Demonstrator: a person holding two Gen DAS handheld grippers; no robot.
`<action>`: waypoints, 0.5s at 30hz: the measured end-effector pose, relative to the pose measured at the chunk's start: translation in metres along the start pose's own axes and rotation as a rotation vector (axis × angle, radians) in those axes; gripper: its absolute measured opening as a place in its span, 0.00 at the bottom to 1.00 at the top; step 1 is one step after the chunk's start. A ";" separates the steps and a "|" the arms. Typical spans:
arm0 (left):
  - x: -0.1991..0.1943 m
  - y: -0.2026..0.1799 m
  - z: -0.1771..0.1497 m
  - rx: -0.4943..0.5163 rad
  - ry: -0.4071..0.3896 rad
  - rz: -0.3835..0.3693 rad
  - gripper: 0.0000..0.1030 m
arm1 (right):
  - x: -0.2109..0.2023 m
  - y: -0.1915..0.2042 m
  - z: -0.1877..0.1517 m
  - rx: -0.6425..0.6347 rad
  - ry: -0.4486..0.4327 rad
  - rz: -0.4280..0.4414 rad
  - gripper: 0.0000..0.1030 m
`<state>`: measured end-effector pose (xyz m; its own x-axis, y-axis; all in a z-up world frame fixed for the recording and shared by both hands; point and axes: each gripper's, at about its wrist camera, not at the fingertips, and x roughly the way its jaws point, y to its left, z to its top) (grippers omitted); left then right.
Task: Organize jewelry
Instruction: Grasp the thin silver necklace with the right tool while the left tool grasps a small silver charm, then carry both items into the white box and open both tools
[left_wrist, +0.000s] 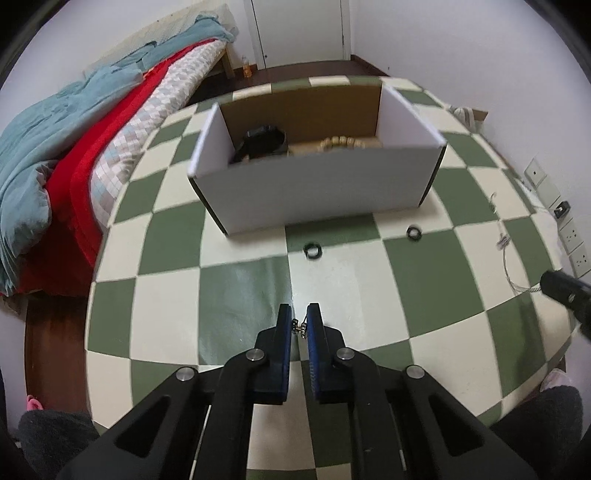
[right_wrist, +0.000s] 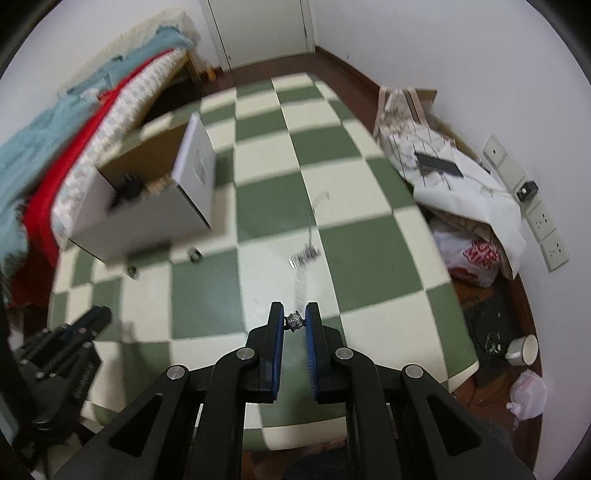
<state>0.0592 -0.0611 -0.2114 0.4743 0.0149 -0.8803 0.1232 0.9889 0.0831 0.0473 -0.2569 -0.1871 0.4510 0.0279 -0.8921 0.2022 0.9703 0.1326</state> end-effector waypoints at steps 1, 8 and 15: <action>-0.004 0.002 0.003 -0.006 -0.008 -0.004 0.06 | -0.007 0.001 0.003 -0.002 -0.013 0.008 0.12; -0.041 0.015 0.030 -0.044 -0.071 -0.041 0.06 | -0.056 0.012 0.035 -0.019 -0.104 0.078 0.12; -0.075 0.036 0.067 -0.070 -0.133 -0.069 0.06 | -0.101 0.038 0.073 -0.064 -0.189 0.156 0.12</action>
<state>0.0869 -0.0364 -0.1108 0.5786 -0.0683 -0.8128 0.1009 0.9948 -0.0118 0.0725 -0.2408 -0.0608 0.6280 0.1387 -0.7658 0.0652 0.9711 0.2294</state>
